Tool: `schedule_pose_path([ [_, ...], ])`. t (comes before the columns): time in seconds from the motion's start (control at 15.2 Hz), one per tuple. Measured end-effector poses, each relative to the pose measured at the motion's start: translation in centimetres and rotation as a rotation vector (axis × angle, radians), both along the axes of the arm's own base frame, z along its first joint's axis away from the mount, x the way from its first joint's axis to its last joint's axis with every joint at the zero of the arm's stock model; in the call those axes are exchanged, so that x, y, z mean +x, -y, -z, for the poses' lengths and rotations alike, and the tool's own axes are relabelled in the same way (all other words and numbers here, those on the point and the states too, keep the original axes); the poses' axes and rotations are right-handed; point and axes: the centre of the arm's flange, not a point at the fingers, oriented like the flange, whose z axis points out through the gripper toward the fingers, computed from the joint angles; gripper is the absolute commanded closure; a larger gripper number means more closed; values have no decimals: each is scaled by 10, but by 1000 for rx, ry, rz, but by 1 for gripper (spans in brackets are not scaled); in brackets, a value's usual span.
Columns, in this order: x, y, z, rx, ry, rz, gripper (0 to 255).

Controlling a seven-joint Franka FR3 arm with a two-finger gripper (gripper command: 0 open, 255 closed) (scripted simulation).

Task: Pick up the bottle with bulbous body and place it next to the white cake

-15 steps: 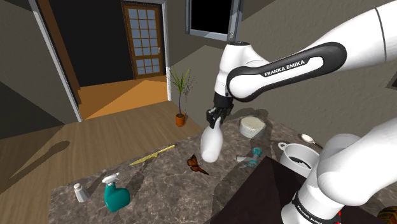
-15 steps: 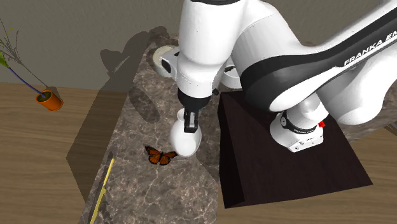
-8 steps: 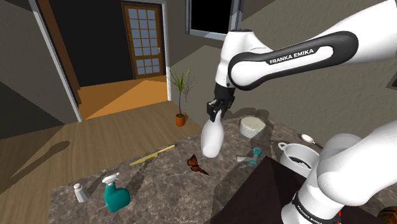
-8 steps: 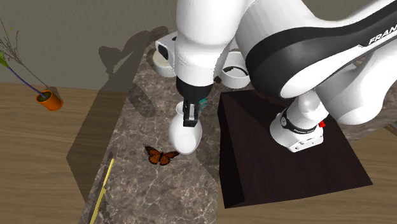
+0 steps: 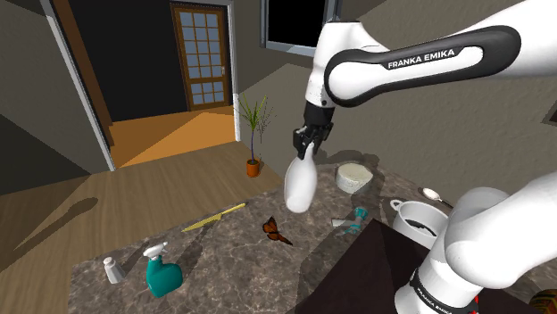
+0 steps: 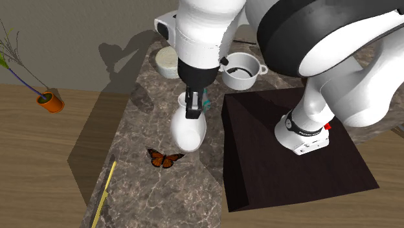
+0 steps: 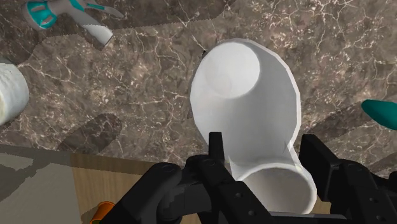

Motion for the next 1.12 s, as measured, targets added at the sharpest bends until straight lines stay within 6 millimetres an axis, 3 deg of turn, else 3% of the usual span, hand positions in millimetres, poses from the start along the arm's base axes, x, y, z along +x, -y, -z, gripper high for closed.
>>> schedule_pose_path([
  [1.12, -34, 215, -3, 1, 0, 2, 255],
])
